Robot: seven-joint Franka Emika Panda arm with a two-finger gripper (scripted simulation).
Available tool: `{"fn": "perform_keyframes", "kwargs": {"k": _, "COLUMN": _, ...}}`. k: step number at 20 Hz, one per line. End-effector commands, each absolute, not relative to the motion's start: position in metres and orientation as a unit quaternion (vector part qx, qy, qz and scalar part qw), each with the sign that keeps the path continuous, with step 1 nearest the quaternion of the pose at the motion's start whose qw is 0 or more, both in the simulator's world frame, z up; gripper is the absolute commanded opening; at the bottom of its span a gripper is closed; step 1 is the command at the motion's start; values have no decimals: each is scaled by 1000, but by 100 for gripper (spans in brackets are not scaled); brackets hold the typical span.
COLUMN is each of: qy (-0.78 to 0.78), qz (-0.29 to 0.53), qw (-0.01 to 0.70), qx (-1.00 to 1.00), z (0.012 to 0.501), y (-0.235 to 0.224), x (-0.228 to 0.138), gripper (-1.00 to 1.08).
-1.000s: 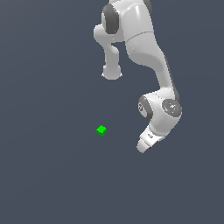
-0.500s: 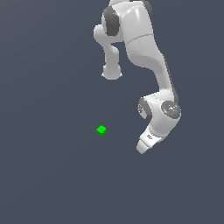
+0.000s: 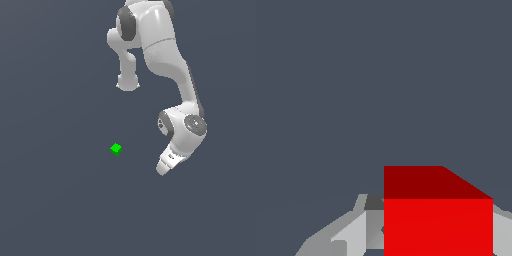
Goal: Stack the red cube on top of the green cube.
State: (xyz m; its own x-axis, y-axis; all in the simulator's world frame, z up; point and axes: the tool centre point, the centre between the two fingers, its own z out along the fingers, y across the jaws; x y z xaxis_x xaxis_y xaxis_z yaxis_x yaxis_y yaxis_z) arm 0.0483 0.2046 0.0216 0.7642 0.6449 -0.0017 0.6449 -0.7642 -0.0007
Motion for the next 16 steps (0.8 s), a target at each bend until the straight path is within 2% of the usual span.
{"fn": "perform_keyframes", "kwargs": {"k": 1, "qy": -343, "qz": 0, "qw": 0, "qx": -939, "z": 27, "y": 205, "x": 49, "gripper": -100}}
{"fn": "perform_keyframes", "kwargs": {"k": 16, "qy": -343, "qz": 0, "qw": 0, "qx": -939, "z": 113, "y": 204, "x": 48, "gripper": -100}}
